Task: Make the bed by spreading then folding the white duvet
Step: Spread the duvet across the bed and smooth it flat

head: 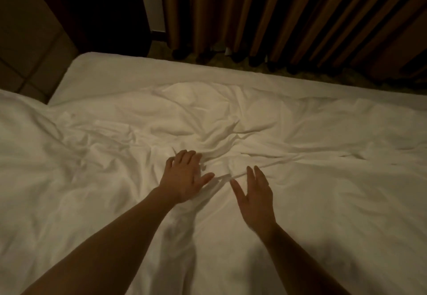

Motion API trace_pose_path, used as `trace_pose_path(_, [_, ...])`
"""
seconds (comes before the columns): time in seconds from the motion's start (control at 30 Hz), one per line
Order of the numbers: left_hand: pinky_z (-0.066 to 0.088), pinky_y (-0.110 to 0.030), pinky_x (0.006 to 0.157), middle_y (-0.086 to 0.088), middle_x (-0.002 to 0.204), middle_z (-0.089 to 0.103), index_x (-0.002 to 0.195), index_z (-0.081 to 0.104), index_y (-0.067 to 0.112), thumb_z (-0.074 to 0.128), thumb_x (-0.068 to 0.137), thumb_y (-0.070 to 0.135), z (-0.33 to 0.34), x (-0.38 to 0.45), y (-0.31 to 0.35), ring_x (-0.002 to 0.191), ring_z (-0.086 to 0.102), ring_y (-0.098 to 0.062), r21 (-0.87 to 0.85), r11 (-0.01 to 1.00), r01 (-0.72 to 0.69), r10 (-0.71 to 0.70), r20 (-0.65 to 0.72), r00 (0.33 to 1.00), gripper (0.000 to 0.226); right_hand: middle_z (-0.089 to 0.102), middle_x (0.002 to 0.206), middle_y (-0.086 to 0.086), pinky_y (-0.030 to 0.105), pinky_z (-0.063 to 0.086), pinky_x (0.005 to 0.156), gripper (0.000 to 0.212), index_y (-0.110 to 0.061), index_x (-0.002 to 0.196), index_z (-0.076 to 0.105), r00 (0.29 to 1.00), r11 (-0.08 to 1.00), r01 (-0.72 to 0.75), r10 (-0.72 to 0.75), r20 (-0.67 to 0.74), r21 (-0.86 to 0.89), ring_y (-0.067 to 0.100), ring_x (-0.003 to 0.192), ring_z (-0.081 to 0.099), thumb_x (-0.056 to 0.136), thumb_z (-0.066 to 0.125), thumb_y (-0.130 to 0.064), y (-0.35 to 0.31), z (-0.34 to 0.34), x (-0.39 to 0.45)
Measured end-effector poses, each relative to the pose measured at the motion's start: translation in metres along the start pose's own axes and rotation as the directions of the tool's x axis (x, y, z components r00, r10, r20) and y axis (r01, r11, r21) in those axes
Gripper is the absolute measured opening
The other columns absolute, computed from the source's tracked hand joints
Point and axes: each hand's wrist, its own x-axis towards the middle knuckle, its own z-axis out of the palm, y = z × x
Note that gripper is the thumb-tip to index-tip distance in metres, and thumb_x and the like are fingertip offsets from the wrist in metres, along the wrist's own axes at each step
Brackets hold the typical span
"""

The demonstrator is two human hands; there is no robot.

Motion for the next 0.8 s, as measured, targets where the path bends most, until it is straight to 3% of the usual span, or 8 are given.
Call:
trace_pose_path(0.1, [0.011, -0.053, 0.120, 0.001, 0.163, 0.027, 0.158, 0.023, 0.024, -0.003, 0.082, 0.084, 0.018, 0.006, -0.029, 0.152, 0.016, -0.027, 0.260, 0.963, -0.065, 0.046, 0.078, 0.996, 0.101, 0.016, 0.167, 0.010, 0.051, 0.026, 0.119, 0.087, -0.019, 0.159, 0.024, 0.966, 0.930, 0.257, -0.238, 0.102, -0.263, 0.030, 0.153, 0.020, 0.096, 0.015, -0.078, 0.016, 0.036, -0.007])
trace_pose_path(0.23, [0.007, -0.056, 0.120, -0.003, 0.158, 0.039, 0.158, 0.027, 0.019, 0.000, 0.081, 0.091, 0.028, 0.011, -0.071, 0.150, 0.025, -0.030, 0.448, 0.887, -0.115, 0.079, 0.098, 0.992, 0.109, 0.006, 0.169, 0.011, 0.060, 0.025, 0.118, 0.084, -0.019, 0.161, 0.017, 0.870, 0.825, 0.492, -0.452, 0.198, -0.277, 0.033, 0.155, 0.010, 0.098, 0.024, -0.074, -0.004, 0.081, -0.028])
trace_pose_path(0.37, [0.018, -0.056, 0.116, -0.013, 0.150, 0.050, 0.152, 0.041, 0.015, 0.019, 0.092, 0.078, 0.026, 0.009, -0.115, 0.140, 0.042, -0.037, 0.448, 0.887, -0.117, 0.123, 0.016, 0.992, 0.090, 0.005, 0.170, 0.003, 0.056, 0.010, 0.122, 0.077, -0.030, 0.161, 0.015, 0.817, 0.767, 0.576, -0.549, 0.175, -0.284, 0.032, 0.155, 0.003, 0.098, 0.023, -0.073, -0.024, 0.118, -0.044])
trace_pose_path(0.47, [0.018, -0.049, 0.118, -0.021, 0.149, 0.049, 0.147, 0.048, 0.005, 0.029, 0.098, 0.068, 0.003, 0.007, -0.176, 0.138, 0.043, -0.043, 0.410, 0.910, -0.070, 0.122, -0.102, 0.987, 0.082, 0.020, 0.167, -0.004, 0.052, 0.018, 0.122, 0.068, -0.036, 0.157, 0.027, 0.787, 0.722, 0.616, -0.579, 0.213, -0.314, 0.023, 0.156, 0.006, 0.099, 0.025, -0.071, 0.033, 0.116, -0.014])
trace_pose_path(0.57, [-0.001, -0.036, 0.121, -0.021, 0.156, 0.040, 0.153, 0.037, 0.003, 0.017, 0.100, 0.068, -0.027, 0.016, -0.203, 0.146, 0.032, -0.040, 0.445, 0.895, -0.025, 0.075, -0.096, 0.993, 0.086, 0.027, 0.164, -0.005, 0.050, 0.009, 0.124, 0.069, -0.037, 0.156, 0.027, 0.915, 0.755, 0.404, -0.328, 0.237, -0.517, 0.017, 0.156, 0.004, 0.098, 0.015, -0.072, 0.124, 0.066, 0.021])
trace_pose_path(0.63, [-0.007, -0.030, 0.120, -0.026, 0.155, 0.039, 0.152, 0.036, 0.001, 0.022, 0.100, 0.065, -0.031, 0.023, -0.194, 0.146, 0.029, -0.043, 0.385, 0.923, 0.002, 0.071, -0.174, 0.982, 0.085, 0.007, 0.168, -0.008, 0.052, 0.001, 0.123, 0.074, -0.041, 0.158, 0.014, 0.977, 0.753, 0.166, -0.039, 0.209, -0.637, 0.022, 0.156, 0.000, 0.094, 0.003, -0.075, 0.163, 0.020, 0.025])
trace_pose_path(0.73, [0.008, -0.045, 0.124, -0.023, 0.160, 0.031, 0.154, 0.034, 0.002, 0.021, 0.101, 0.065, -0.037, 0.007, -0.159, 0.151, 0.019, -0.041, 0.234, 0.971, -0.055, 0.114, -0.247, 0.962, 0.083, -0.026, 0.163, -0.010, 0.058, -0.007, 0.121, 0.083, -0.042, 0.157, -0.012, 0.919, 0.763, -0.127, 0.331, 0.215, -0.633, 0.025, 0.153, -0.019, 0.083, -0.010, -0.079, 0.169, -0.009, 0.016])
trace_pose_path(0.8, [0.021, -0.055, 0.120, -0.012, 0.164, 0.026, 0.156, 0.033, 0.010, 0.027, 0.103, 0.056, -0.049, -0.028, -0.138, 0.154, 0.016, -0.032, 0.230, 0.964, -0.131, 0.199, -0.308, 0.930, 0.070, -0.016, 0.167, -0.004, 0.061, -0.002, 0.121, 0.088, -0.035, 0.161, -0.002, 0.933, 0.826, -0.160, 0.306, 0.191, -0.541, 0.028, 0.155, -0.012, 0.084, -0.010, -0.077, 0.141, 0.007, 0.002])
